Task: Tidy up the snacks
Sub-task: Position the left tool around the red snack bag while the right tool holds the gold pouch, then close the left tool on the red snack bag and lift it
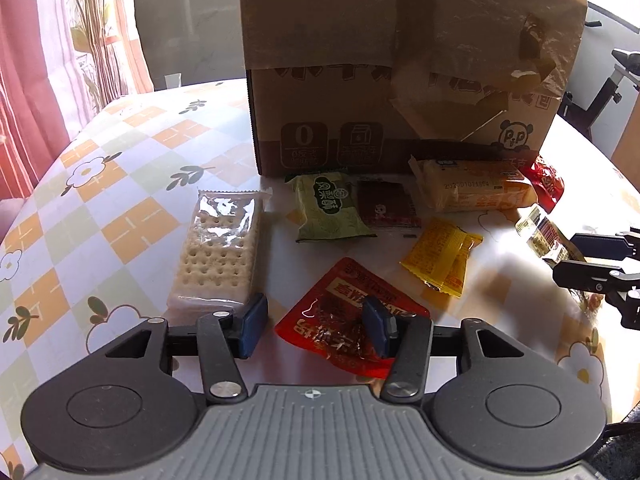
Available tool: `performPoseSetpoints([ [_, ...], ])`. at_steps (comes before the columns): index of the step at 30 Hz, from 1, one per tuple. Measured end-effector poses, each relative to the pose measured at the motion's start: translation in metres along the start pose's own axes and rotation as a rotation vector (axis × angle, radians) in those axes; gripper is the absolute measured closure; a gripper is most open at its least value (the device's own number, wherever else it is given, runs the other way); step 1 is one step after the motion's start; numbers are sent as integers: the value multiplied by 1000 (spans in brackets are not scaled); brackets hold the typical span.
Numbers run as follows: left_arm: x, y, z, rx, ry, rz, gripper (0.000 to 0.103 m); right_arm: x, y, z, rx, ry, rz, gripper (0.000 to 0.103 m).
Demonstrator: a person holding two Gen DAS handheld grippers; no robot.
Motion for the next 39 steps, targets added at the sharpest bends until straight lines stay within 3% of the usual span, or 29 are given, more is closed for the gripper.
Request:
performPoseSetpoints([
  [6, -2, 2, -2, 9, 10, 1, 40, -1, 3, -2, 3, 12, 11, 53],
  [10, -3, -4, -2, -59, -23, 7, 39, -1, 3, -1, 2, 7, 6, 53],
  [17, -5, -16, 6, -84, -85, 1, 39, 0, 1, 0, 0, 4, 6, 53],
  [21, -12, -12, 12, -58, -89, 31, 39, 0, 1, 3, 1, -13, 3, 53],
  [27, -15, -7, 1, 1, 12, 12, 34, 0, -2, -1, -10, 8, -5, 53],
  [31, -14, -6, -3, 3, 20, 0, 33, -1, 0, 3, -7, -8, 4, 53],
  [36, -15, -7, -13, -10, 53, -6, 37, -1, 0, 3, -5, -5, 4, 53],
  [39, -15, -7, -20, -31, 75, -16, 49, 0, 0, 2, -4, 2, 4, 53],
])
Point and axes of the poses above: each gripper's, at about its wrist camera, not at the fingertips, and y roughly the way its jaws point, z to its left, x to its top, the point moved 7 cm from there along y, roughly the way its jaws point, and after that the axes turned 3 degrees about z, right-handed, at the moved point
